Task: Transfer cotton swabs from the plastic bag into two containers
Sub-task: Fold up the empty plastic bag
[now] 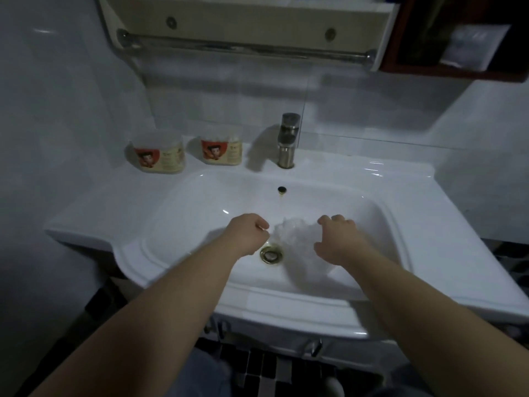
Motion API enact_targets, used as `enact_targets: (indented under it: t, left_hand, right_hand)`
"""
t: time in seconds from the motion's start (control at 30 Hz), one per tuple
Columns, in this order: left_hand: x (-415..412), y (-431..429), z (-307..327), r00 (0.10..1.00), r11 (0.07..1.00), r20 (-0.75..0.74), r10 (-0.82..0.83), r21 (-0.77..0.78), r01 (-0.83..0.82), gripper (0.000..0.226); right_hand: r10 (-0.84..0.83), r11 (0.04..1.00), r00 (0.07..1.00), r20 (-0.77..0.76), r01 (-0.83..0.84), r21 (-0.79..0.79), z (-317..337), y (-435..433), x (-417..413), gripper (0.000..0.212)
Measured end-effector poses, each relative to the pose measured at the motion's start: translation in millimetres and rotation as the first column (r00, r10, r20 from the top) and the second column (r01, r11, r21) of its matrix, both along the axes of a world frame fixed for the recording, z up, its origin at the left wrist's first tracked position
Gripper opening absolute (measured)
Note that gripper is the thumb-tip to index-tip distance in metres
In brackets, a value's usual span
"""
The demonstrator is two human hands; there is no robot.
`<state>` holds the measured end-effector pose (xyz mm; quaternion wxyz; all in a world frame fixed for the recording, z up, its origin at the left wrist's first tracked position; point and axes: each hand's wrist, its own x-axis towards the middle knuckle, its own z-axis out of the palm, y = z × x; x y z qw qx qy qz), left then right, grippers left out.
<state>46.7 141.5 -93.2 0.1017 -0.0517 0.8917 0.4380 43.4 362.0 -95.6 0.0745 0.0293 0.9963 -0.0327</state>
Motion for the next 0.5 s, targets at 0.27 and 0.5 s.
enact_targets:
  t: [0.27,0.5]
  left_hand:
    - [-4,-3,-11,0.989,0.996,0.145,0.025,0.081,-0.037,0.025]
    - [-11,-5,-10,0.953,0.939,0.289,0.091,0.294,-0.178,0.029]
  right_hand:
    - [-0.107,0.926,0.992,0.065,0.123,-0.358,-7,12,-6,0.057]
    - [0.026,0.742,0.992,-0.120,-0.099,-0.663,-1,4,2,0.020]
